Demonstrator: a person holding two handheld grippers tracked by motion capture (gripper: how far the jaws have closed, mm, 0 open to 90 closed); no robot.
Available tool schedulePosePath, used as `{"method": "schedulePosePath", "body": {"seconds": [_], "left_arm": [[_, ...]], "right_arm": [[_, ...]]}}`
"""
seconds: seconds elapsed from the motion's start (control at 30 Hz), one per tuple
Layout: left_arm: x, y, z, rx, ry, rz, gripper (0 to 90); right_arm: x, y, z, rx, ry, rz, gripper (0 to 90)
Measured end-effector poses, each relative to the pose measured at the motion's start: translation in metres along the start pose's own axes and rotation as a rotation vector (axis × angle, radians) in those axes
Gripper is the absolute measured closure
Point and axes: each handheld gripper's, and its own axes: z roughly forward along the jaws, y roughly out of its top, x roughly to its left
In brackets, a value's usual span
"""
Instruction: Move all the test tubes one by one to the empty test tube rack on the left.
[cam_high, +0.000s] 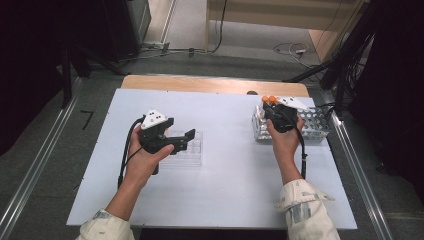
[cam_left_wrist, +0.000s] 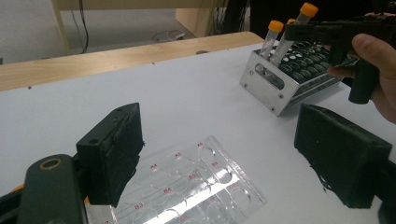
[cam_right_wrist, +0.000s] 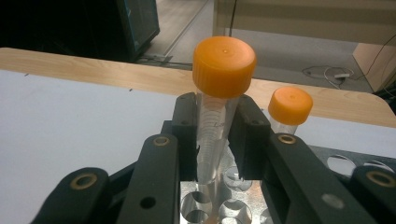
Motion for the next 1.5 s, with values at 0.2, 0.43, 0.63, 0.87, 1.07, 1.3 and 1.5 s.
{"method": "schedulePosePath", "body": {"seconds": [0.2,0.43,0.63,0.87,1.07,1.3,1.5], "left_arm": [[-0.001,0.000,0.000,-0.003,-0.003,-0.001,16.6],[-0.002,0.000,0.000,-0.004,-0.003,0.001,16.5],[-0.004,0.001,0.000,-0.004,-0.012,0.004,16.5],[-0.009,0.002,0.000,-0.004,-0.025,0.007,16.6],[-0.015,0.004,0.000,-0.007,-0.035,0.014,16.7],[-0.024,0.004,0.005,0.005,-0.047,0.021,18.2],[-0.039,0.010,0.016,0.005,-0.079,0.038,19.8]], "right_arm": [[-0.001,0.005,-0.012,-0.022,0.010,-0.003,70.9],[0.003,0.012,-0.033,-0.057,0.040,-0.021,71.0],[0.014,0.013,-0.048,-0.065,0.093,-0.046,71.1],[0.035,0.004,-0.056,-0.041,0.187,-0.076,71.2],[0.055,-0.008,-0.056,0.006,0.246,-0.119,71.2],[0.073,-0.016,-0.057,0.026,0.299,-0.144,71.2],[0.089,-0.019,-0.059,0.042,0.347,-0.172,71.3]]}}
